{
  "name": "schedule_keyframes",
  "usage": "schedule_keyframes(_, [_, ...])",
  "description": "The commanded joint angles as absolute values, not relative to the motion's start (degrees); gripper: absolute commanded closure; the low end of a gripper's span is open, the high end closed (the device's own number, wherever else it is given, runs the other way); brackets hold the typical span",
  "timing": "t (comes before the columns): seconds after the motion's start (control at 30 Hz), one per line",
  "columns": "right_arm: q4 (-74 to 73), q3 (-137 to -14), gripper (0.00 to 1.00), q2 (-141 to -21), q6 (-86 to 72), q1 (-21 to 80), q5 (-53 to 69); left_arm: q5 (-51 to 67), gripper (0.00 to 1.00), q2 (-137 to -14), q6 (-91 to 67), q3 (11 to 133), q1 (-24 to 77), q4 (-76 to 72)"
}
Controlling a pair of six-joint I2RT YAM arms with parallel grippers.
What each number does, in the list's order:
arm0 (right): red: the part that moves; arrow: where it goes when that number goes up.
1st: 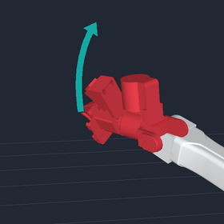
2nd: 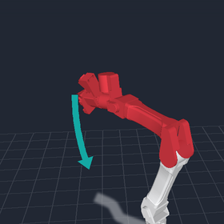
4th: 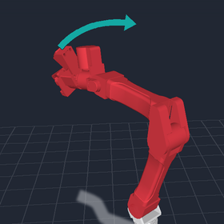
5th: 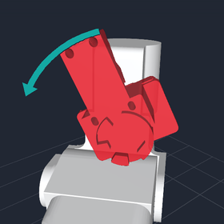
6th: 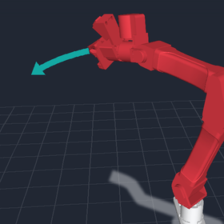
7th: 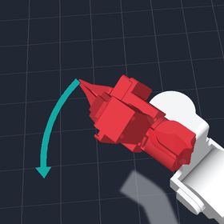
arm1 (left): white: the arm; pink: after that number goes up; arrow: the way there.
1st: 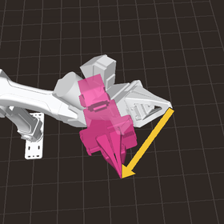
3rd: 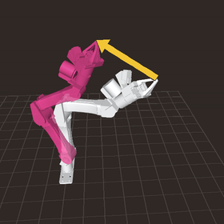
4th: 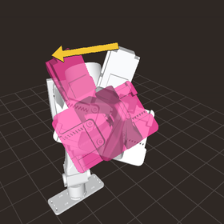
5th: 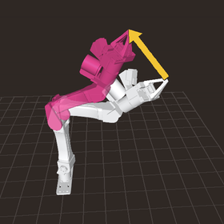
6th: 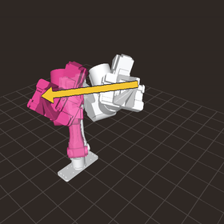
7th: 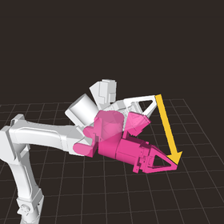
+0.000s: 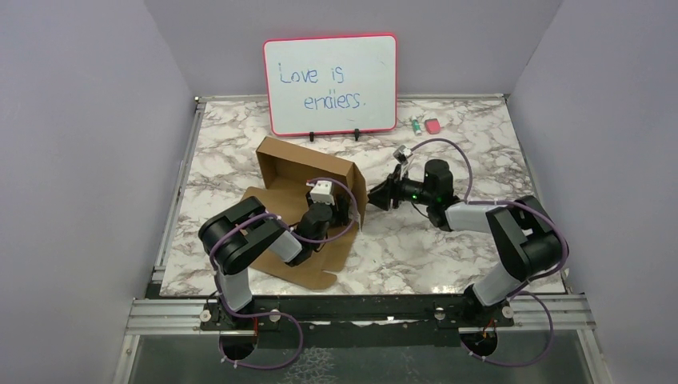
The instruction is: Fold the paper box
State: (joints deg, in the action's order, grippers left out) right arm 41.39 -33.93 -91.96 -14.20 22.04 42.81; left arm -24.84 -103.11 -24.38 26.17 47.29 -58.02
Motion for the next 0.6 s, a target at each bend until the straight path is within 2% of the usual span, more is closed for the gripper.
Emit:
schedule_keyframes(0.0, [51.45, -34.75, 0.5, -93.38, -20.72, 23.4, 47.77, -21.62, 0.37, -105.02, -26.17, 25.99, 46.76, -56.95])
schedule_keyframes(0.37, [61.28, -34.73, 0.5, -98.5, -28.27, 25.4, 45.83, -19.34, 0.37, -103.16, -26.07, 25.95, 46.67, -57.21])
schedule_keyframes(0.57, [58.32, -37.94, 0.5, -98.05, -28.32, 25.48, 45.77, -18.7, 0.36, -102.03, -26.03, 25.5, 46.62, -57.22])
